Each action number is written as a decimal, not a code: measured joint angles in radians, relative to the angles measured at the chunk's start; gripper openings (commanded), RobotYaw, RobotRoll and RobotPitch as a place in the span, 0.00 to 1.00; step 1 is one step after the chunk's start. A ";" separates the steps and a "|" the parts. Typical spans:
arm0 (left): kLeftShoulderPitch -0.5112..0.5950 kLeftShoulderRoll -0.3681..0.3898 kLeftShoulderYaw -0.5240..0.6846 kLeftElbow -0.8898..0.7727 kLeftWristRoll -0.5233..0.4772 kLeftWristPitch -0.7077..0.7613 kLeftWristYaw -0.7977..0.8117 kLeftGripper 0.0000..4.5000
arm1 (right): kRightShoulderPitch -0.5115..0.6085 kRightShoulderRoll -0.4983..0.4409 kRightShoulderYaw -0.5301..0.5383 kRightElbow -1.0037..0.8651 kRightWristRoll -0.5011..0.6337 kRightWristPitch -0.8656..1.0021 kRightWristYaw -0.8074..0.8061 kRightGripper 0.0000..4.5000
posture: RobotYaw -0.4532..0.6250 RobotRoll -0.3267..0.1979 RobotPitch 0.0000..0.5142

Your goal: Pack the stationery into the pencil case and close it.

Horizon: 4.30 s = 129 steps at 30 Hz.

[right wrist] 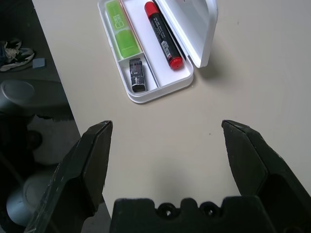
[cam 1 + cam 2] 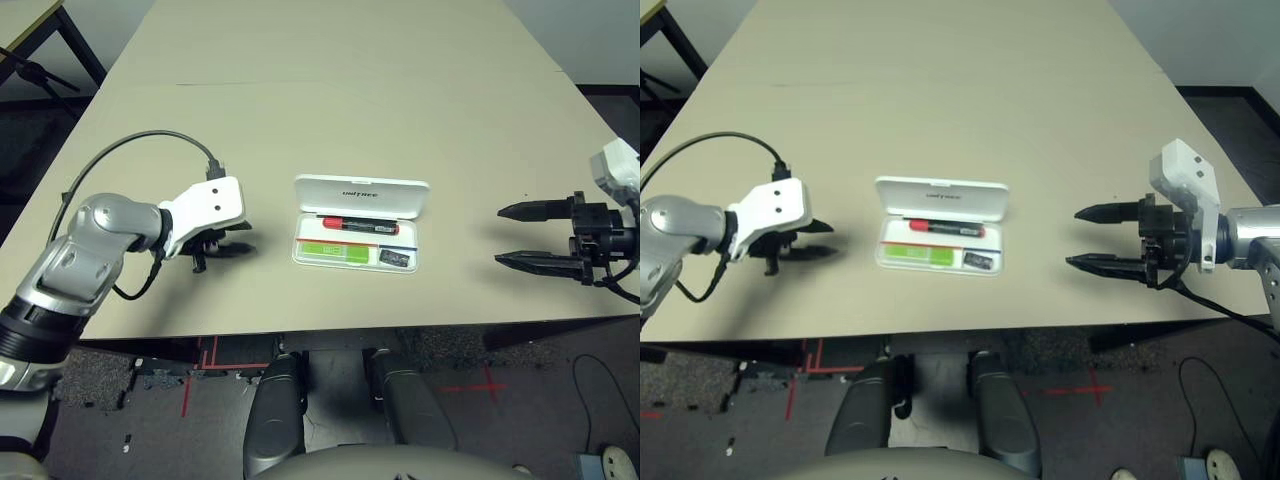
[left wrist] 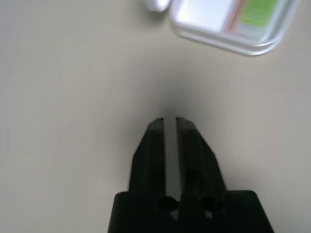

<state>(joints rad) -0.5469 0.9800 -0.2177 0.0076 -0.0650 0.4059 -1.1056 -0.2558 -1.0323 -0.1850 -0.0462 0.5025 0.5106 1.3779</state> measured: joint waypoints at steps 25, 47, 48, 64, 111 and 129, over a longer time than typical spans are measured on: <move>-0.322 -0.394 -0.045 0.481 0.181 -0.310 0.162 0.00 | -0.016 -0.005 0.032 -0.004 -0.001 -0.011 -0.012 1.00 | 0.34 0.62 0.29; -0.246 -0.463 -0.098 0.195 0.119 -0.181 -0.019 0.00 | -0.015 -0.005 0.061 0.003 -0.021 -0.036 -0.014 1.00 | 0.34 0.62 0.30; -0.240 -0.463 -0.104 0.187 0.119 -0.176 -0.025 0.00 | -0.015 -0.005 0.062 0.003 -0.022 -0.036 -0.014 1.00 | 0.34 0.62 0.30; -0.172 -0.454 -0.195 0.080 0.121 -0.099 -0.091 0.00 | -0.047 -0.005 0.097 0.027 -0.050 -0.065 0.003 1.00 | 0.35 0.62 0.30; -0.324 -0.395 0.527 0.654 -0.131 -0.358 0.511 0.99 | -0.449 0.469 -0.056 0.639 -0.263 -0.608 -0.841 1.00 | 0.37 0.62 0.29; -0.232 -0.375 0.608 0.825 -0.150 -0.561 0.676 0.99 | -0.531 0.418 -0.108 1.008 -0.346 -0.749 -1.146 1.00 | 0.38 0.62 0.44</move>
<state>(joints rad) -0.7794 0.6051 0.3899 0.8330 -0.2148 -0.1548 -0.4292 -0.7864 -0.6147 -0.2929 0.9620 0.1564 -0.2381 0.2316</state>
